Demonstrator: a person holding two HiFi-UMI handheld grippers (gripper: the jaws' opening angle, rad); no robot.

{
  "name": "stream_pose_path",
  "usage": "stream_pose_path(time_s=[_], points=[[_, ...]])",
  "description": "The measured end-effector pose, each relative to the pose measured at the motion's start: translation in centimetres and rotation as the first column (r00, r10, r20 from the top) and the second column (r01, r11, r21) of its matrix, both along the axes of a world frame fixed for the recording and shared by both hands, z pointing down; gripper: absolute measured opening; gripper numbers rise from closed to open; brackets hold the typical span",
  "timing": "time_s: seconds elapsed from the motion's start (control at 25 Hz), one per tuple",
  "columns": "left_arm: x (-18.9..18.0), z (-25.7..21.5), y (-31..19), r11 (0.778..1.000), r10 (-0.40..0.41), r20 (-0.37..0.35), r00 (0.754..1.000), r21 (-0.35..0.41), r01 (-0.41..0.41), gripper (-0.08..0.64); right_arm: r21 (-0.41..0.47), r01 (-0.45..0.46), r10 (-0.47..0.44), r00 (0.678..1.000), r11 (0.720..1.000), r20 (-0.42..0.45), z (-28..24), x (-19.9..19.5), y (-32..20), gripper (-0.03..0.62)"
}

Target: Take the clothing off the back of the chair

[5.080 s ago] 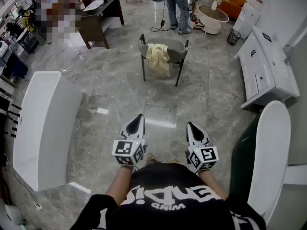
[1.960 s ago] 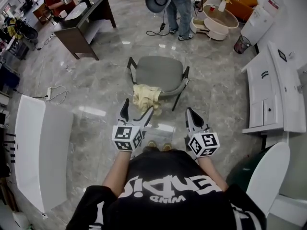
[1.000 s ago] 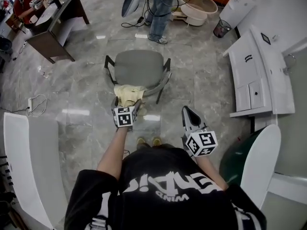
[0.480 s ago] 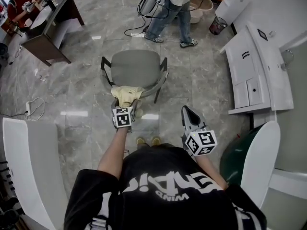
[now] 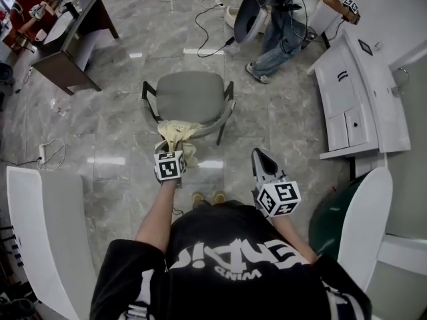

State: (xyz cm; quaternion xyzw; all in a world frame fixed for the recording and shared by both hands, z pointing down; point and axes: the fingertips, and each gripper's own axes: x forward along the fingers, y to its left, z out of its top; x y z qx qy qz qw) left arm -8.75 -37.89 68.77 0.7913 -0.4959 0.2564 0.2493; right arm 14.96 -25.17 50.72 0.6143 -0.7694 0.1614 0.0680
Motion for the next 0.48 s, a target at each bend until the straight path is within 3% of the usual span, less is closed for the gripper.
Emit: stream_pose_path(time_s=[0.12, 0.28, 0.48], points=[[0.0, -1.0, 0.0, 1.0, -0.003, 0.005, 1.0, 0.025, 0.003, 0.126, 0.0, -0.001, 0.001, 1.0, 1.0, 0.002, 0.1, 0.0, 0.1, 0.014], [0.2, -4.4, -0.3, 0.993, 0.013, 0.007, 1.0, 0.118, -0.013, 0.124, 0.003, 0.002, -0.002, 1.0, 1.0, 0.006, 0.2, -0.2, 0.2, 0.014], [0.4, -12.2, -1.2, 0.965, 0.026, -0.044, 0.999, 0.261, -0.014, 0.124, 0.004, 0.019, -0.019, 1.0, 1.0, 0.014, 0.5, -0.6, 0.4, 0.014]])
